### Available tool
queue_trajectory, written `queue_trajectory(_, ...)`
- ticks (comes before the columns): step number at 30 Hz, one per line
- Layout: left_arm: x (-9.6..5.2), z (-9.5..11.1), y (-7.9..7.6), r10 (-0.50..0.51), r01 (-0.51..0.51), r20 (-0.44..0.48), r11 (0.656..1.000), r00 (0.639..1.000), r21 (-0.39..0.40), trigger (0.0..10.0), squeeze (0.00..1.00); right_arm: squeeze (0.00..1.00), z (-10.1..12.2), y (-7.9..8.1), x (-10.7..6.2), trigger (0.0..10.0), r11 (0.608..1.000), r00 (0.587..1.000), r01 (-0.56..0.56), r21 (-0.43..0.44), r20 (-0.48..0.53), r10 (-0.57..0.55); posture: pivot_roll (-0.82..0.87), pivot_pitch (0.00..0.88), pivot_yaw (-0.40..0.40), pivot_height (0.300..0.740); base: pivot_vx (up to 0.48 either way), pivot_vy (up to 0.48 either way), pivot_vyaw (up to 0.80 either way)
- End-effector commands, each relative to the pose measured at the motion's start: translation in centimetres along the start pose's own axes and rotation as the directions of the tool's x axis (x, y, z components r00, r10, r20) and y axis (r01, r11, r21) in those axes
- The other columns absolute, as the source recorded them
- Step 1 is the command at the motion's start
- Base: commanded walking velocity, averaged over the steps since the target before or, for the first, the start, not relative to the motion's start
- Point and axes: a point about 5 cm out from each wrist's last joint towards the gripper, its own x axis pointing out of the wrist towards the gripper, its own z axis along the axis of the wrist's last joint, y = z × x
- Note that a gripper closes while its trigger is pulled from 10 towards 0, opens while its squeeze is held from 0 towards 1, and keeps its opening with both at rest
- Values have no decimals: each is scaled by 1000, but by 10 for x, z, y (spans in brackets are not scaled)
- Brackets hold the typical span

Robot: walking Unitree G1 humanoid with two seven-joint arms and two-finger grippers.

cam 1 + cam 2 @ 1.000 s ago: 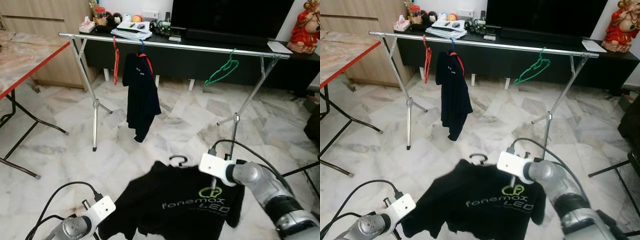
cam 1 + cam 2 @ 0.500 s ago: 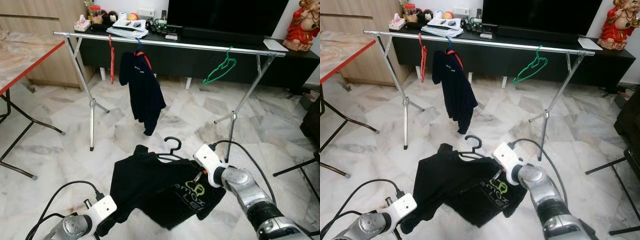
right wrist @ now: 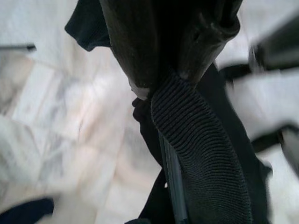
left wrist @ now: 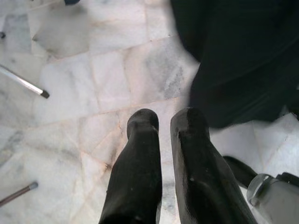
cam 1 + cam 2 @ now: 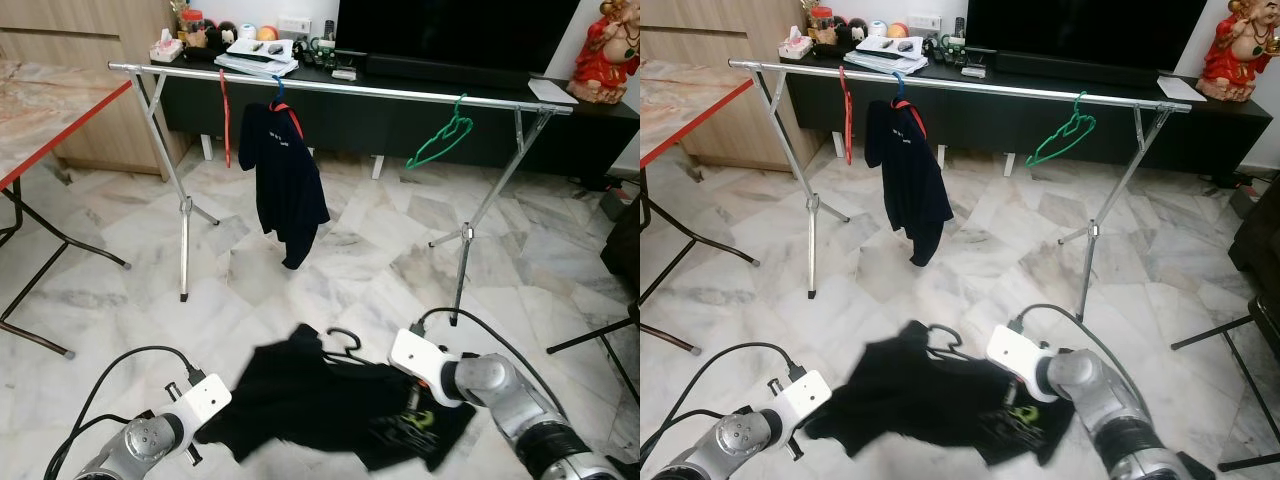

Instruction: Hang hanger

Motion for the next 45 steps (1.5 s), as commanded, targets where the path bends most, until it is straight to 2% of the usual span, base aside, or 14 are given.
queue_trajectory(1,-2,-3,0,-40,41,-10,998,999,37,10000,1000,0,0,-6,-5,10000,999,1000,1,-51,-13,-2,12,111,-80,740,0,0,0)
queue_trajectory(15,-1,18,3,-133,122,69,981,989,150,10000,1000,0,11,-3,-10,10000,964,990,-119,-238,42,133,19,104,-84,740,0,0,0)
queue_trajectory(22,1,22,6,-87,74,87,986,992,148,10000,1000,0,12,-13,-6,10000,961,1000,19,-274,-6,-21,20,108,-88,740,0,0,0)
queue_trajectory(23,1,21,6,-75,62,86,988,994,142,10000,329,0,11,-14,-5,10000,965,999,48,-258,-3,-51,21,111,-88,740,0,0,0)
queue_trajectory(24,1,20,7,-67,55,85,989,994,137,10000,329,0,11,-14,-4,10000,967,998,66,-246,1,-68,21,112,-88,740,0,0,0)
queue_trajectory(25,0,19,8,-48,37,78,990,996,133,10000,0,0,13,-15,-2,10000,978,994,110,-178,29,-106,20,116,-90,740,0,0,0)
queue_trajectory(30,0,16,14,43,-48,61,995,997,83,10000,0,0,17,-21,5,10000,942,945,303,147,77,-317,15,122,-92,740,0,0,0)
queue_trajectory(32,0,18,20,133,-135,65,990,989,29,10000,0,0,17,-20,12,10000,709,862,384,591,46,-505,13,133,-87,740,0,0,0)
queue_trajectory(33,0,18,20,133,-135,65,990,989,29,10000,0,0,17,-20,12,10000,709,862,384,591,46,-505,13,133,-87,740,0,0,0)
queue_trajectory(35,1,22,20,156,-157,85,988,984,8,10000,0,0,11,-16,15,10000,523,807,407,749,-27,-590,12,142,-81,740,0,0,0)
queue_trajectory(38,2,26,20,168,-169,108,986,980,-4,10000,0,0,3,-10,18,10000,351,773,403,846,-109,-625,7,150,-74,740,0,0,0)
queue_trajectory(39,2,26,20,168,-169,108,986,980,-4,10000,0,0,3,-10,18,10000,351,773,403,846,-109,-625,7,150,-74,740,0,0,0)
queue_trajectory(40,2,29,20,177,-177,126,984,976,-10,10000,0,0,-2,-5,21,10000,247,762,391,887,-162,-627,5,151,-72,740,0,0,0)
queue_trajectory(45,2,37,22,196,-195,175,981,965,-25,10000,0,0,0,2,26,10000,165,755,381,910,-203,-623,-4,158,-48,740,0,0,0)
